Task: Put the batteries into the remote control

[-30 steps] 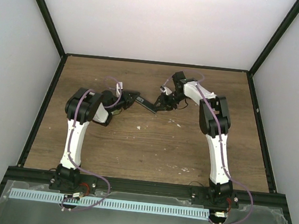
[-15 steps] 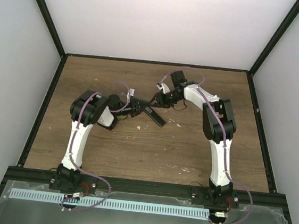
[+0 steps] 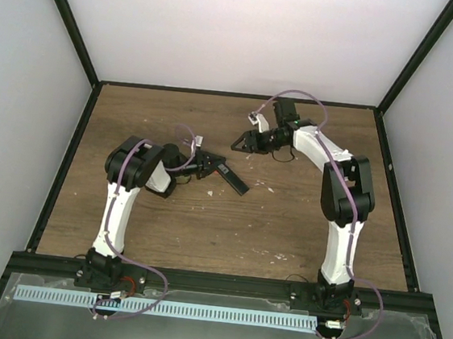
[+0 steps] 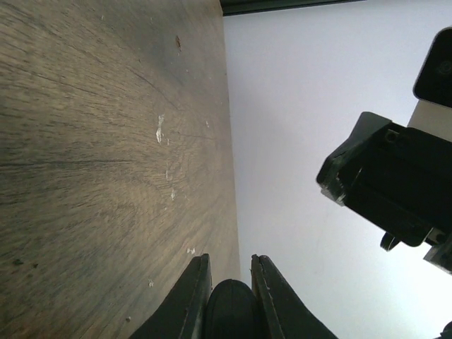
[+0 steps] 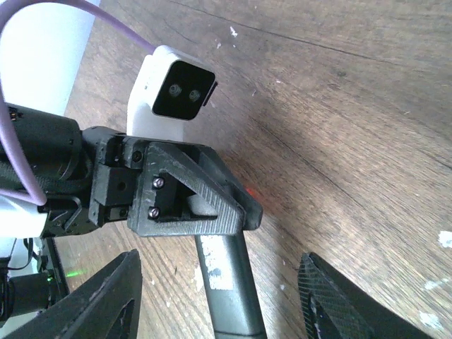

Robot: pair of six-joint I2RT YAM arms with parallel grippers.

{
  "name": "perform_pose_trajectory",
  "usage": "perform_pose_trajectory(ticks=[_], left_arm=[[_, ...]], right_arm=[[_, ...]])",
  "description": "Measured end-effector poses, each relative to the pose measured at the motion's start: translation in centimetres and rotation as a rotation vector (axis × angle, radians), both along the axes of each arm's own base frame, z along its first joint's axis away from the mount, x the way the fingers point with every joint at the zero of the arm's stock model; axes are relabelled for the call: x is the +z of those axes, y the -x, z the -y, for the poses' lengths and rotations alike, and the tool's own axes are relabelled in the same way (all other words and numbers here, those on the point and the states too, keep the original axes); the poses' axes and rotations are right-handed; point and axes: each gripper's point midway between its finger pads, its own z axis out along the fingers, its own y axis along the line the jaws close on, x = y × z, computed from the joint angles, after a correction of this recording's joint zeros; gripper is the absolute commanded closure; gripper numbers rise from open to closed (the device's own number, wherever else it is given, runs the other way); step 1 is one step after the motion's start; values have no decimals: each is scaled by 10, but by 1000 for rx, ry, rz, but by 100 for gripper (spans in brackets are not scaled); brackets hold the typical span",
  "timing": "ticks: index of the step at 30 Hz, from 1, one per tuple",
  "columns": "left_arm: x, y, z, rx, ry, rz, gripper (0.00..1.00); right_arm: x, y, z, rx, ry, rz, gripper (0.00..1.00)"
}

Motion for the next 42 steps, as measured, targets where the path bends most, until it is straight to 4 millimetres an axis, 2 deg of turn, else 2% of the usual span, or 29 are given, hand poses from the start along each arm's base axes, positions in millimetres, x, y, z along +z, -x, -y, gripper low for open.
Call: perform_pose_trajectory(ticks=[3, 7, 13, 18, 30, 35, 42], left_arm=[[1, 0, -1, -5, 1, 2, 100], [8, 3, -1, -26, 7, 12, 100], [38, 11, 4, -113, 41, 48, 100], [60, 21, 9, -211, 72, 73, 100], [72, 38, 16, -339, 91, 53, 100], [79, 40, 18, -354, 94, 71, 100], [85, 42, 18, -361, 95, 86, 100]], right_arm=[[9, 2, 8, 6, 1, 23, 44], [12, 15, 12, 51, -5, 28, 43], [4, 42, 12, 131, -47, -26, 41], [9, 56, 9, 172, -93, -69, 40], [22, 89, 0, 238, -169, -178, 40], [19, 106, -10, 276, -159, -218, 45], [21, 117, -16, 303, -168, -245, 55]])
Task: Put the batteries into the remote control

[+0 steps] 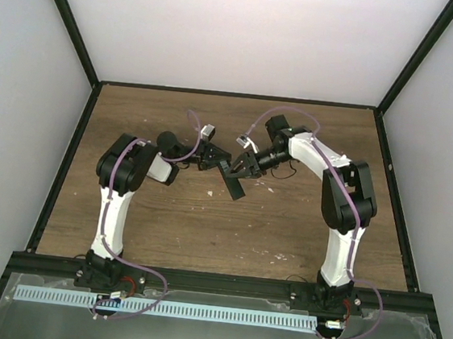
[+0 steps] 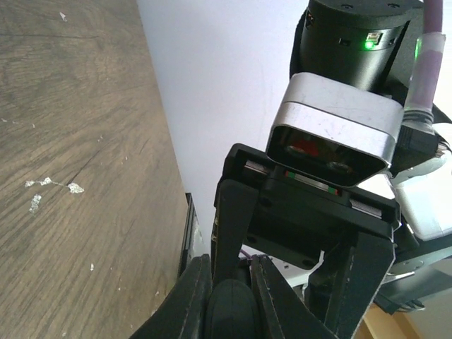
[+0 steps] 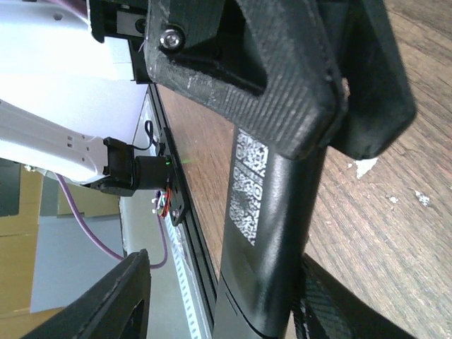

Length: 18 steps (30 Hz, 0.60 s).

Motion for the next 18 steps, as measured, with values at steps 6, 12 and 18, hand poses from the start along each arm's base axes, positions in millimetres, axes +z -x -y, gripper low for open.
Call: perform_pose_trajectory(ticks=[6, 12, 18], left_arm=[[2, 2, 0, -13, 0, 3, 100], [6, 5, 0, -26, 0, 16, 100], [12, 5, 0, -26, 5, 30, 100]], right_arm=[[-1, 4, -1, 12, -5, -11, 63], [-2, 6, -3, 21, -22, -34, 72], [-5, 10, -6, 37, -31, -49, 83]])
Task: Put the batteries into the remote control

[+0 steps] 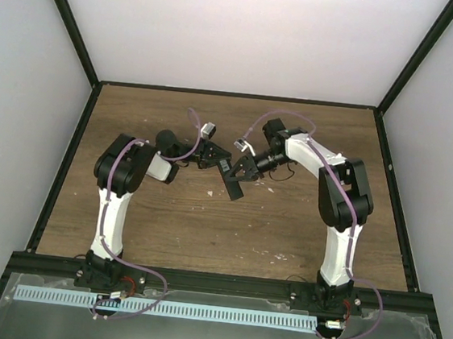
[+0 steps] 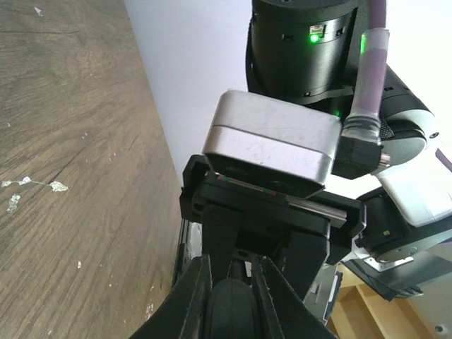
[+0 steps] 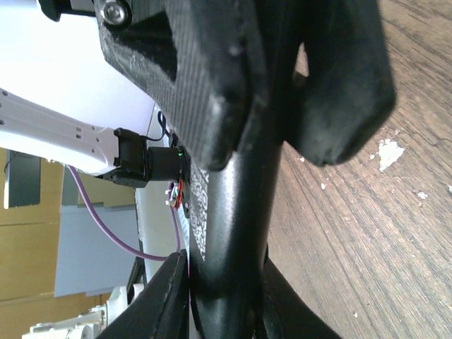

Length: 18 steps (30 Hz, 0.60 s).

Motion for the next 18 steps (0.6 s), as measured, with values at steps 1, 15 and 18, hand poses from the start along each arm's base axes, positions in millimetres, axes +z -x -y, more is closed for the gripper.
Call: perform_pose_trajectory(ticks=[1, 15, 18], left_arm=[[1, 0, 0, 0, 1, 2, 100], [5, -1, 0, 11, 11, 43, 51], [6, -4, -1, 31, 15, 40, 23]], right_arm=[[0, 1, -1, 2, 2, -4, 85], [-1, 3, -3, 10, -2, -24, 97], [-1, 5, -5, 19, 4, -16, 97]])
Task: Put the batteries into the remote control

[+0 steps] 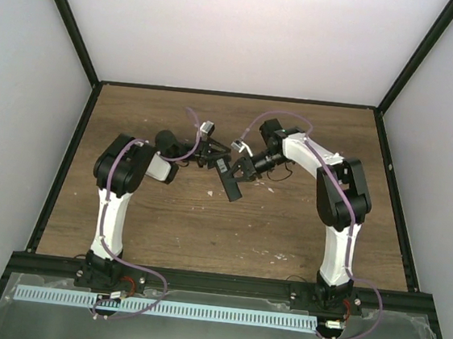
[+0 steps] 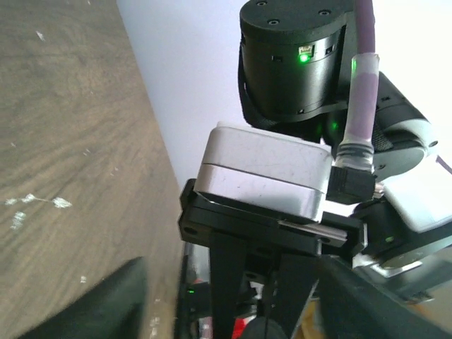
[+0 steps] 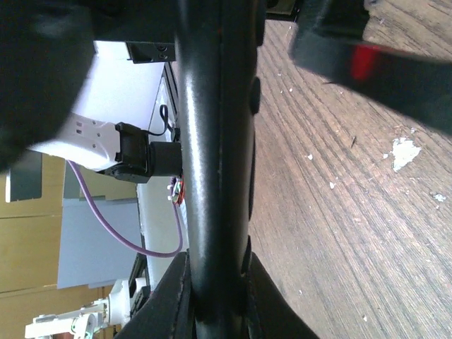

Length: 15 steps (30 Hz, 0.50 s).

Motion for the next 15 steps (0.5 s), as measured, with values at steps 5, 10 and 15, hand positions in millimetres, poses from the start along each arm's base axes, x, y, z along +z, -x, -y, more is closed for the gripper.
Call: perform_pose_trajectory(ticks=[5, 10, 15], left_arm=[[-9, -5, -11, 52, -5, -22, 0], [-16, -11, -40, 157, -20, -32, 0], [-12, -21, -73, 291, -74, 5, 0]], right_arm=[[-3, -1, 1, 0, 19, 11, 99], [-16, -12, 11, -36, 95, 39, 99], [-48, -43, 48, -158, 332, 103, 99]])
